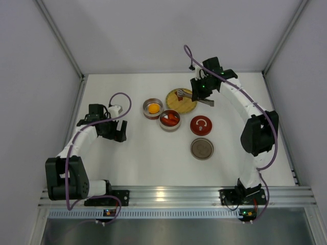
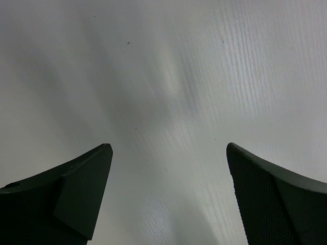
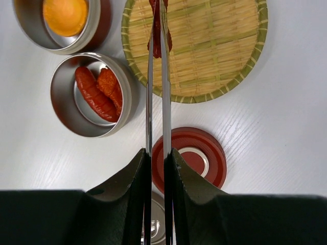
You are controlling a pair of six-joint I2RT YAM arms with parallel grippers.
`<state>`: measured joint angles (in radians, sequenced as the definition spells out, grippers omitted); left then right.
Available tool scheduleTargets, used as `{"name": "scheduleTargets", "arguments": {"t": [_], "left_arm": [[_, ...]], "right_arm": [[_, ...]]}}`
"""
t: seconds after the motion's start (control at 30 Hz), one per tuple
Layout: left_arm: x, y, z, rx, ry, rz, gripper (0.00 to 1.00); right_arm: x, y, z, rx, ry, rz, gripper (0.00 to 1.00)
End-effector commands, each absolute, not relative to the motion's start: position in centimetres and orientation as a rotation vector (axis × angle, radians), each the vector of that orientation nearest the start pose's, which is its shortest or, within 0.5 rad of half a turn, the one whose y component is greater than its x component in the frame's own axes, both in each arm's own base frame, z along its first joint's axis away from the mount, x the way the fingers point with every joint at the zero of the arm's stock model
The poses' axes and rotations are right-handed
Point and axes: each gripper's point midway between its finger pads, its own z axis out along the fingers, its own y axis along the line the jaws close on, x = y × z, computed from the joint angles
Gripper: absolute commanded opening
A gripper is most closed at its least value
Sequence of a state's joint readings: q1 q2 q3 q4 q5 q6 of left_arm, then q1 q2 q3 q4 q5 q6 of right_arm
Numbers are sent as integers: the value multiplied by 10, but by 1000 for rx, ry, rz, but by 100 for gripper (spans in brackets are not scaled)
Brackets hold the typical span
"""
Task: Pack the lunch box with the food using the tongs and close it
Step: Place the fake food in the packing box.
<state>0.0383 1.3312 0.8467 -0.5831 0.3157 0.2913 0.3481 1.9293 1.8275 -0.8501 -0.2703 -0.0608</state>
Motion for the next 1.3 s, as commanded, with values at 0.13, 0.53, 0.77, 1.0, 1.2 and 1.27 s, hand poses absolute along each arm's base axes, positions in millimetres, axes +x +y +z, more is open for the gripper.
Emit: {"name": "scheduleTargets", "arguments": {"t": [0.13, 0.53, 0.77, 1.0, 1.2, 1.27], "left_arm": [[291, -32, 80, 447, 2505, -282, 98], [291, -33, 83, 446, 2503, -288, 98], [291, -33, 86, 451, 2497, -280, 98], [291, -33, 86, 451, 2498, -281, 98], [289, -33, 84, 460, 2502, -281, 98], [290, -32, 85, 460, 2499, -277, 98]], "right_arm": [[381, 198, 221, -741, 2352, 548, 4], [320, 216, 198, -946, 2371, 683, 4], [316, 233, 187, -1020, 2367, 698, 4], [311, 239, 170, -1092, 2397, 690, 4], [314, 236, 159, -1120, 2403, 644, 4], [316, 237, 156, -1132, 2402, 636, 5]]}}
